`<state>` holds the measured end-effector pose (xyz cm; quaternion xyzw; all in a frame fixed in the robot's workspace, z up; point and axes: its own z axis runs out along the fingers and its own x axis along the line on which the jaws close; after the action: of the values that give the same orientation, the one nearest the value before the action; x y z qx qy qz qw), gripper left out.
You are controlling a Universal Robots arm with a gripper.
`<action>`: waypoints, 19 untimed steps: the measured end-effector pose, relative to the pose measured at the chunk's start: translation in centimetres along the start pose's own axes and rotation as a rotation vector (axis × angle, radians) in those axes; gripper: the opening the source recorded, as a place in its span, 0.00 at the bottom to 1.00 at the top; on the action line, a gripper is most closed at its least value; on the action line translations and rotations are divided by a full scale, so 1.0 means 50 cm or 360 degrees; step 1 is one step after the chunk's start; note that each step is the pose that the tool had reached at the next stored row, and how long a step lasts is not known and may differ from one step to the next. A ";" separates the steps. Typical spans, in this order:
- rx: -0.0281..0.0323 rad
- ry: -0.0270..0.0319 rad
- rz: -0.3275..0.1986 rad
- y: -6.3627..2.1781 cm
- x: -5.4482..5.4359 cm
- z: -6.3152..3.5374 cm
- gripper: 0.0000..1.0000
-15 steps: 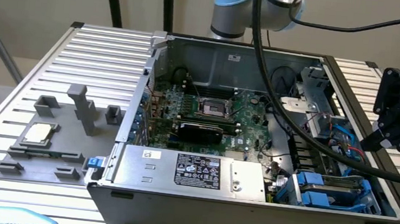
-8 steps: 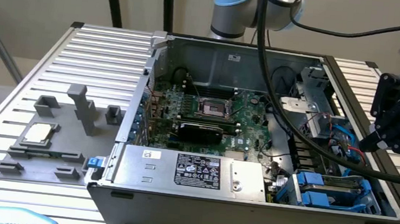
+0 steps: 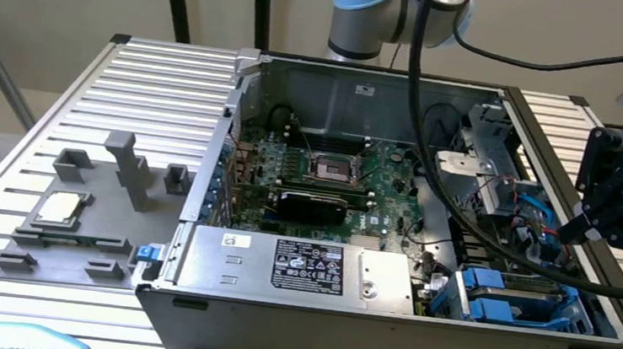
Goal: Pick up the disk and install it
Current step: 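Insert the first disk wire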
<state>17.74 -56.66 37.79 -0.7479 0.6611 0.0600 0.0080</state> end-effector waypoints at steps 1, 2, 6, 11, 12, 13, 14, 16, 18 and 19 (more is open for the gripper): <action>0.00000 0.00000 0.0000 0.000 0.000 0.004 0.11; -0.00001 0.00000 0.0000 -0.001 0.001 0.007 0.11; 0.00001 0.00000 0.0000 0.000 0.002 0.022 0.11; 0.00000 -0.00003 -0.0001 0.014 0.002 0.041 0.11; -0.00001 -0.00002 -0.0002 0.016 0.002 0.045 0.11; -0.00001 -0.00002 -0.0002 0.019 0.002 0.048 0.11; -0.00001 0.00000 -0.0002 0.021 0.001 0.050 0.12; -0.00002 0.00001 -0.0002 0.025 0.001 0.051 0.24; -0.00002 0.00002 -0.0002 0.032 0.000 0.051 0.30; -0.00001 0.00001 -0.0002 0.037 0.000 0.051 0.36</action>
<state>15.71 -56.67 35.36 -0.7483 0.6606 0.0600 0.0080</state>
